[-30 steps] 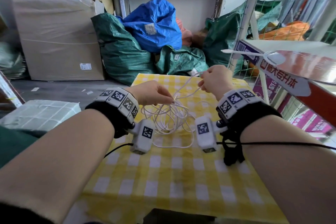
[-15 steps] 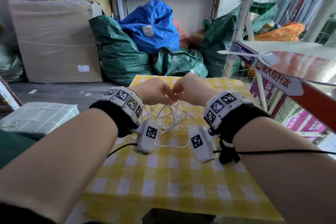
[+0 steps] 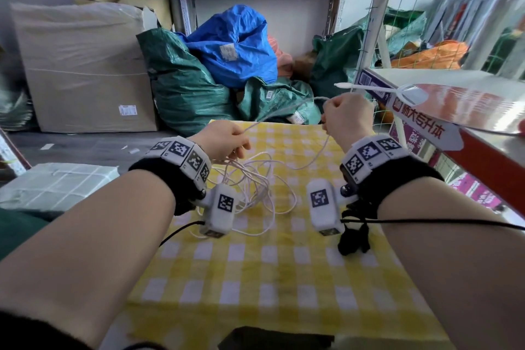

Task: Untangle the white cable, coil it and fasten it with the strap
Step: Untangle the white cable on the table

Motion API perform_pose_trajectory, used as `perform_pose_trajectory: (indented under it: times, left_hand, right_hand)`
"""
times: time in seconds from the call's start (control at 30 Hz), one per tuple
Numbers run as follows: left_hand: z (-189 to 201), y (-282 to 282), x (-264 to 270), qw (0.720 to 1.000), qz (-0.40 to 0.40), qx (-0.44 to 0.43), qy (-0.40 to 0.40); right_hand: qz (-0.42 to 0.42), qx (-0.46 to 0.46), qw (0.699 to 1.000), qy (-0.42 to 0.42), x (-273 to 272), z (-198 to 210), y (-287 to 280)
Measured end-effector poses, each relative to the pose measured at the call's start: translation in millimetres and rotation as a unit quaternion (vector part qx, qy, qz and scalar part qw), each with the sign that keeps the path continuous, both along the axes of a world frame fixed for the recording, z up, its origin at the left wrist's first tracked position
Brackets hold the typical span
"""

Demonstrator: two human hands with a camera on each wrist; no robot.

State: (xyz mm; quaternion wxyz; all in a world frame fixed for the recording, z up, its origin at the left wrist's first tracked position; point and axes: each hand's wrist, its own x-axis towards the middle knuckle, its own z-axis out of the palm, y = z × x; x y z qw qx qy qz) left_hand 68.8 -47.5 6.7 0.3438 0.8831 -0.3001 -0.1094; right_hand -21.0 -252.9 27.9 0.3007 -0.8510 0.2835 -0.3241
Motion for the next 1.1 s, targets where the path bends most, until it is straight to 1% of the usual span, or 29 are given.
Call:
perform_pose_trajectory:
  times: [0.07, 0.13, 0.17, 0.23, 0.3, 0.37, 0.4, 0.43, 0.5, 0.6, 0.63, 0.67, 0.77, 0.8, 0.87, 0.93, 1.03, 1.1]
  left_hand:
    - [4, 0, -4, 0.999, 0.009, -0.043, 0.011]
    - [12, -5, -10, 0.998, -0.005, -0.053, -0.016]
    - [16, -8, -13, 0.998, -0.015, -0.043, -0.045]
    - [22, -15, -19, 0.995, -0.037, -0.022, -0.094]
    - [27, -21, -23, 0.99, -0.048, -0.005, -0.135]
    - [29, -22, -25, 0.985, -0.055, -0.008, -0.161]
    - [29, -20, -24, 0.985, -0.053, -0.019, -0.161]
    - [28, -18, -21, 0.986, -0.045, -0.029, -0.156]
    - [25, -12, -14, 0.988, -0.022, -0.021, -0.15]
    - [17, 1, -1, 0.991, 0.017, 0.014, -0.134]
    - [15, 5, 2, 0.991, 0.027, 0.016, -0.127]
    - [14, 9, 5, 0.992, 0.037, 0.015, -0.123]
    - [15, 9, 9, 0.989, 0.061, 0.002, -0.137]
    - [16, 7, 9, 0.989, 0.063, -0.011, -0.135]
    - [17, 2, 5, 0.991, 0.051, -0.036, -0.116]
    - [20, -3, -1, 0.993, 0.023, -0.023, -0.113]
    - [23, -15, -11, 0.99, -0.027, 0.039, -0.134]
    - [23, -23, -15, 0.988, -0.053, 0.053, -0.134]
  right_hand:
    - [0.016, -0.028, 0.996, 0.086, -3, -2, 3]
    - [0.056, -0.082, 0.988, 0.116, -6, -4, 16]
    - [0.089, -0.107, 0.984, 0.113, -7, -4, 24]
    - [0.153, -0.144, 0.974, 0.082, -9, -1, 43]
    - [0.22, -0.168, 0.959, 0.065, -8, 3, 54]
    - [0.264, -0.16, 0.948, 0.077, -8, 5, 57]
    - [0.273, -0.144, 0.948, 0.075, -8, 5, 55]
    - [0.273, -0.125, 0.952, 0.065, -8, 3, 52]
    - [0.244, -0.08, 0.966, 0.032, -9, 2, 45]
    - [0.138, -0.031, 0.987, -0.075, -10, 4, 28]
    - [0.102, -0.02, 0.99, -0.094, -10, 5, 22]
    - [0.076, -0.015, 0.992, -0.095, -9, 5, 17]
    - [0.031, -0.013, 0.997, -0.063, -6, -1, 5]
    - [0.022, -0.015, 0.999, -0.033, -5, -3, 4]
    - [0.009, 0.0, 0.998, 0.056, -4, -5, 5]
    - [0.028, -0.006, 0.992, 0.121, -7, -5, 9]
    - [0.132, -0.064, 0.981, 0.126, -11, -2, 24]
    - [0.218, -0.054, 0.966, 0.126, -12, -2, 34]
